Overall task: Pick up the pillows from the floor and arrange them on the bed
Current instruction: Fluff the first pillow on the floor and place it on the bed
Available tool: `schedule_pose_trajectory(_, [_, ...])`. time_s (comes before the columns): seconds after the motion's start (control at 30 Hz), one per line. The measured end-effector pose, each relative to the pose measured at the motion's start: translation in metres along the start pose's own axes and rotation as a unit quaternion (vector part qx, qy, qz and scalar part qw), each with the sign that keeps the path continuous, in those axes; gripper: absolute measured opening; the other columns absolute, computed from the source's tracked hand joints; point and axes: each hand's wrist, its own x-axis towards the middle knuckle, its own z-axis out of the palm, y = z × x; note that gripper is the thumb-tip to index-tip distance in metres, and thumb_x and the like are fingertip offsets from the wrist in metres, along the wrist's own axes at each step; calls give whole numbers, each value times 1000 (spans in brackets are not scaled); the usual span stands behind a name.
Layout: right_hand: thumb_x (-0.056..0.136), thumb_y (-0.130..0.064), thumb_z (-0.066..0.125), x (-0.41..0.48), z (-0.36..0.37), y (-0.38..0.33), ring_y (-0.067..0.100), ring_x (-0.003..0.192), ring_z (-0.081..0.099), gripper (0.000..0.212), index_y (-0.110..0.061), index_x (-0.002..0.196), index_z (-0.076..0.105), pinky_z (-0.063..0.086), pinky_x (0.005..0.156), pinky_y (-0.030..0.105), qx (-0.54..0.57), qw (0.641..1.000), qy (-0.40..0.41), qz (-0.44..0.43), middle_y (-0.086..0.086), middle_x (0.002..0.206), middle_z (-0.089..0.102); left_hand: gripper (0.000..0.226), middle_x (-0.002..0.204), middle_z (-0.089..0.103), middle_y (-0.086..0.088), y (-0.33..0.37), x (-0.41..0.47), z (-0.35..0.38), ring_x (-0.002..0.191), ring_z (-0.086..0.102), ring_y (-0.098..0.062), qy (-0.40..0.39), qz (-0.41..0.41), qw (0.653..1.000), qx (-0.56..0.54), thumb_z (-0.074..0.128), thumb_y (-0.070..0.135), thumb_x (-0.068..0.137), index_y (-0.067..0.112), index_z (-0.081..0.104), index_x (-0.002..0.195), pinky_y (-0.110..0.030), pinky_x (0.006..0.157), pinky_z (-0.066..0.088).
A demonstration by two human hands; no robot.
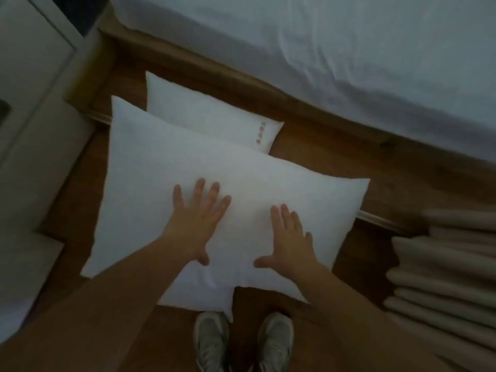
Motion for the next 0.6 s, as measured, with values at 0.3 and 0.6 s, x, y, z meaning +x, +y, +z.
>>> schedule_pose_trajectory(0.3, [70, -37, 76, 86, 81, -4, 34, 134, 29, 89, -14, 141, 28, 24, 105, 59, -133, 983, 127, -25, 17, 146, 33, 34, 117, 66, -19, -8, 48, 90, 105, 63, -30, 217, 30, 974, -63, 60, 12, 72, 5, 65, 104, -59, 90, 45])
schedule_pose_trajectory(0.6, [85, 1, 46, 31, 17, -9, 27, 86, 55, 16, -8, 90, 58, 40, 65, 34, 1, 988, 152, -12, 12, 93, 61, 28, 47, 61, -7, -8, 8, 2, 39, 57, -24, 174, -39, 944, -279, 84, -2, 46, 12, 63, 59, -27, 38, 43])
